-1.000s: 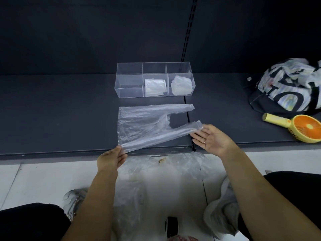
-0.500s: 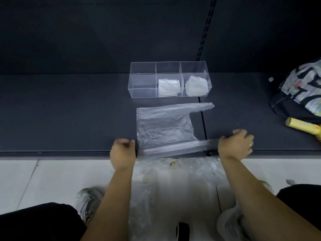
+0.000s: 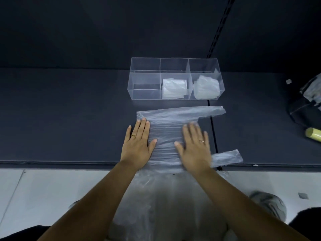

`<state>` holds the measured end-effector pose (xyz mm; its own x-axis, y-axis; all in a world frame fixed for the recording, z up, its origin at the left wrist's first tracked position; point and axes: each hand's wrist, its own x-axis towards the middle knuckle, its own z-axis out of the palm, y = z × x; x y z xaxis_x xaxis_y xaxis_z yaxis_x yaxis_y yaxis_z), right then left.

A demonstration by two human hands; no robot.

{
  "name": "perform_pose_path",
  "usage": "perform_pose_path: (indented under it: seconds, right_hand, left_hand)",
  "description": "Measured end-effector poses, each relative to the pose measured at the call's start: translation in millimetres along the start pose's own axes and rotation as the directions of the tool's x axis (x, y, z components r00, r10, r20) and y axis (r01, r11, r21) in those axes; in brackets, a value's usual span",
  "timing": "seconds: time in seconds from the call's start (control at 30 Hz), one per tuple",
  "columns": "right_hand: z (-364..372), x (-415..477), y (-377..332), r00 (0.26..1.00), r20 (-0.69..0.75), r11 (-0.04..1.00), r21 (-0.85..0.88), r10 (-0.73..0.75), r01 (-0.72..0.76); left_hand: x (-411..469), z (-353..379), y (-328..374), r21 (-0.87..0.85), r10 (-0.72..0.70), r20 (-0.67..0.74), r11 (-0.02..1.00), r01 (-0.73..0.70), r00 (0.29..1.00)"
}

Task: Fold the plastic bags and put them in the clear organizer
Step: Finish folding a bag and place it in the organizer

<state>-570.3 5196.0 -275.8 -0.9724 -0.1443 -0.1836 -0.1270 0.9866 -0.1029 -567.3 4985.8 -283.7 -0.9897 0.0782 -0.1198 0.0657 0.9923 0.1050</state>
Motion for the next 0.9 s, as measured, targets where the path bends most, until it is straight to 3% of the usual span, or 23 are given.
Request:
perform_pose_path:
  seconds: [0.17, 0.23, 0.3, 0.37, 0.43, 0.57, 0.67, 0.77, 0.83, 0.9]
  right_hand:
    - [-24, 3, 59, 0.927, -0.062, 0.928, -0.010, 0.371, -0.372]
    - [-36, 17, 51, 0.930, -0.166, 0.945, 0.075, 0.327, -0.319]
    - [-41, 36, 26, 0.967, -0.224, 0.983, 0.160, 0.123, -0.088]
    - [-38, 53, -4, 0.982, -0.151, 0.975, 0.172, -0.116, 0.141]
    - [-28, 66, -13, 0.979, -0.033, 0.969, 0.140, -0.200, 0.203]
    - [-18, 80, 46, 0.999, 0.002, 0.999, 0.007, 0.045, -0.045]
    - [-23, 80, 106, 0.967, -0.009, 0.967, 0.000, 0.253, -0.253]
    - [-34, 75, 136, 0.940, 0.006, 0.940, -0.020, 0.342, -0.342]
    - [-41, 63, 128, 0.948, -0.098, 0.953, 0.017, 0.302, -0.302]
    - [-47, 38, 98, 0.964, -0.248, 0.990, 0.124, 0.093, -0.064]
  left_hand:
    - [3, -5, 0, -0.050, 0.002, -0.023, 0.999, -0.003, 1.000]
    - [12, -10, 2, -0.085, -0.015, -0.063, 0.996, 0.010, 0.998]
    - [28, -15, 7, -0.109, -0.038, -0.102, 0.994, 0.027, 0.994]
    - [41, -16, 11, -0.111, -0.049, -0.082, 0.993, 0.040, 0.995]
    - [47, -12, 11, -0.064, -0.052, -0.037, 0.997, 0.050, 0.998]
    - [45, -5, 6, -0.016, -0.044, -0.029, 0.999, 0.044, 0.999]
    - [45, -6, 6, 0.002, -0.045, -0.001, 0.999, 0.045, 0.999]
    - [44, -14, 9, 0.013, -0.067, 0.063, 0.998, 0.066, 0.996]
    - [33, -24, 11, -0.011, -0.038, 0.017, 0.999, 0.038, 0.999]
    - [8, -31, 11, -0.047, 0.136, -0.152, 0.988, -0.145, 0.979]
